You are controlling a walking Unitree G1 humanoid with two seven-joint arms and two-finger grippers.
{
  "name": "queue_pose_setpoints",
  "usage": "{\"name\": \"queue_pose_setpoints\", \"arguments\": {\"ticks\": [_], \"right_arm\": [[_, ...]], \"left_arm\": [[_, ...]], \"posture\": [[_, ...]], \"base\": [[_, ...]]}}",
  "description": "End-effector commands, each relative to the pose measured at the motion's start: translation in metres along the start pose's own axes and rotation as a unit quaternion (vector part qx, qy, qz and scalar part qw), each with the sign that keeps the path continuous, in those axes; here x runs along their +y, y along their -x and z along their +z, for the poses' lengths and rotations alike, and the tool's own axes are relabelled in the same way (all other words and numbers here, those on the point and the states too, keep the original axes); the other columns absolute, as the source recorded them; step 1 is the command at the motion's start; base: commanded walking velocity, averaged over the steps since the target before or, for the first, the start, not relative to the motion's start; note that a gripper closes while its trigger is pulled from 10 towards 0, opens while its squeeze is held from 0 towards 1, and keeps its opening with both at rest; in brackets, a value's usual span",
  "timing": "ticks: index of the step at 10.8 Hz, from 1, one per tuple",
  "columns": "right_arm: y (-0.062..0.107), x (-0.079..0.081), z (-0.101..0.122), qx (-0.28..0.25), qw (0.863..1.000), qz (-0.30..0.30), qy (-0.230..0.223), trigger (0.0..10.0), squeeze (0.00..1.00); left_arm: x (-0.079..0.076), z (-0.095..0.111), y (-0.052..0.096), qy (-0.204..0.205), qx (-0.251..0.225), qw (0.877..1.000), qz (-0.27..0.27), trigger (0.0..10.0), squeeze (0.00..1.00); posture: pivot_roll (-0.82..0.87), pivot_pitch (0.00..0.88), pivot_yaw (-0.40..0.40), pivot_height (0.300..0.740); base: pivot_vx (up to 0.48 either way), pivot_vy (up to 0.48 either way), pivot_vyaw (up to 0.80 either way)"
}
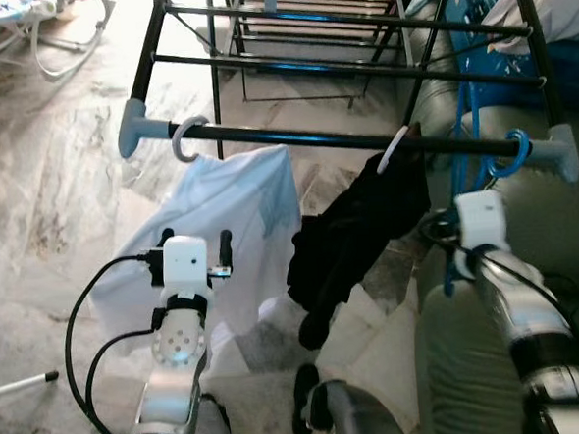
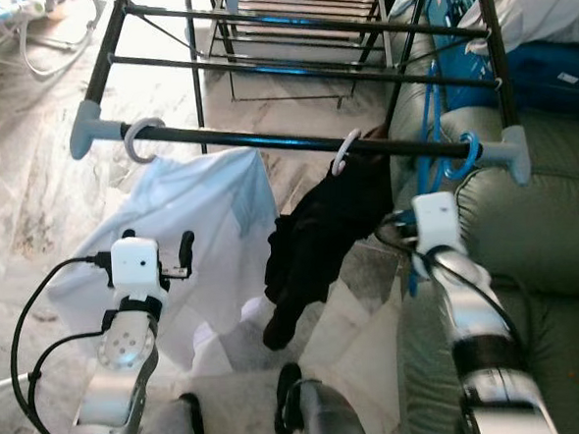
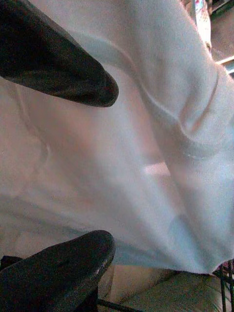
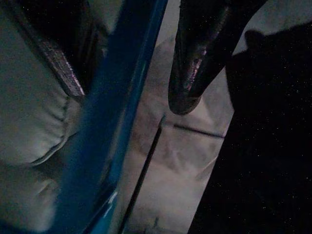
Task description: Hang hanger
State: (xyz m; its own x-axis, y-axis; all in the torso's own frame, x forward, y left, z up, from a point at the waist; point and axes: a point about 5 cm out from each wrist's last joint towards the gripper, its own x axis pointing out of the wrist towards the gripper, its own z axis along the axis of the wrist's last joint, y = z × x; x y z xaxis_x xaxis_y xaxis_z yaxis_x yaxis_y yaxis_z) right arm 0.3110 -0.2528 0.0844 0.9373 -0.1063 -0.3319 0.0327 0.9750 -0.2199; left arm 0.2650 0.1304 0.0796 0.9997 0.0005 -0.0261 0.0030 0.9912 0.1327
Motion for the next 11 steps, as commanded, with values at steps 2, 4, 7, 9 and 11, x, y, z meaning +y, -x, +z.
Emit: {"name": "queue_pose_setpoints", "arguments": {"ticks": [2,4,7,9,11], "right_arm": [[0.015,-0.005,0.001,-0.046,0.999,-0.01,0.007,10.0,1.0],[0.032,-0.003,0.0,-0.081,0.996,-0.015,0.017,10.0,1.0],[0.057,0.003,-0.003,-0.128,0.991,-0.019,0.02,10.0,1.0],[0.068,0.004,-0.007,-0.134,0.989,-0.044,0.044,10.0,1.0],[0.074,0.013,-0.009,-0.144,0.988,-0.036,0.05,10.0,1.0]], "left_arm": [[-0.008,-0.005,0.009,-0.009,0.009,1.0,-0.024,10.0,0.0],[-0.002,-0.008,0.011,-0.009,0.019,1.0,-0.012,10.0,0.0],[-0.008,-0.007,0.013,-0.002,0.013,0.999,-0.031,10.0,0.0],[-0.009,-0.006,0.014,-0.002,0.013,0.999,-0.031,10.0,0.0],[-0.011,-0.006,0.014,-0.001,0.011,0.999,-0.039,10.0,0.0]], "posture": [[0.01,0.232,-0.07,0.74],[0.01,0.236,-0.073,0.74],[0.0,0.242,-0.076,0.74],[-0.01,0.243,-0.083,0.74],[0.0,0.24,-0.082,0.74]], "base": [[0.0,0.0,0.0],[0.0,0.0,0.0],[0.0,0.0,0.0],[0.0,0.0,0.0],[0.0,0.0,0.0]]}}
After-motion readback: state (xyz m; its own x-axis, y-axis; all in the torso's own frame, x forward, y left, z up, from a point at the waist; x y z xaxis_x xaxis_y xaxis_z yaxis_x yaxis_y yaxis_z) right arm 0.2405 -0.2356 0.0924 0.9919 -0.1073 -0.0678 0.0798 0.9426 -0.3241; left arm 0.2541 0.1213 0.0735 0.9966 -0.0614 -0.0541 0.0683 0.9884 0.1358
